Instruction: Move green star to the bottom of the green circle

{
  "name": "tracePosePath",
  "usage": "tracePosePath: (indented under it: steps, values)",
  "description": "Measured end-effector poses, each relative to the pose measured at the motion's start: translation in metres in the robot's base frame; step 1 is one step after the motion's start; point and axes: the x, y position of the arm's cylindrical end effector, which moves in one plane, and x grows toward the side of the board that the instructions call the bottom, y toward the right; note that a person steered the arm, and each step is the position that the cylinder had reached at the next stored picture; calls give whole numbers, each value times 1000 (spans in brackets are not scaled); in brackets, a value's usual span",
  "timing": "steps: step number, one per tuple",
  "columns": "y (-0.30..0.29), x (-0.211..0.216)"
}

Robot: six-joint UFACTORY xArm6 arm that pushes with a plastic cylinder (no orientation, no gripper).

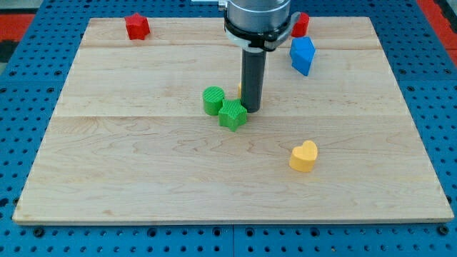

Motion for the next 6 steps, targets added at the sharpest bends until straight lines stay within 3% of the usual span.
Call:
tracePosePath:
  steps: [1,3,4,5,6]
  values:
    - [49,22]
    - [-32,28]
    - [-18,28]
    - [91,32]
    - [139,82]
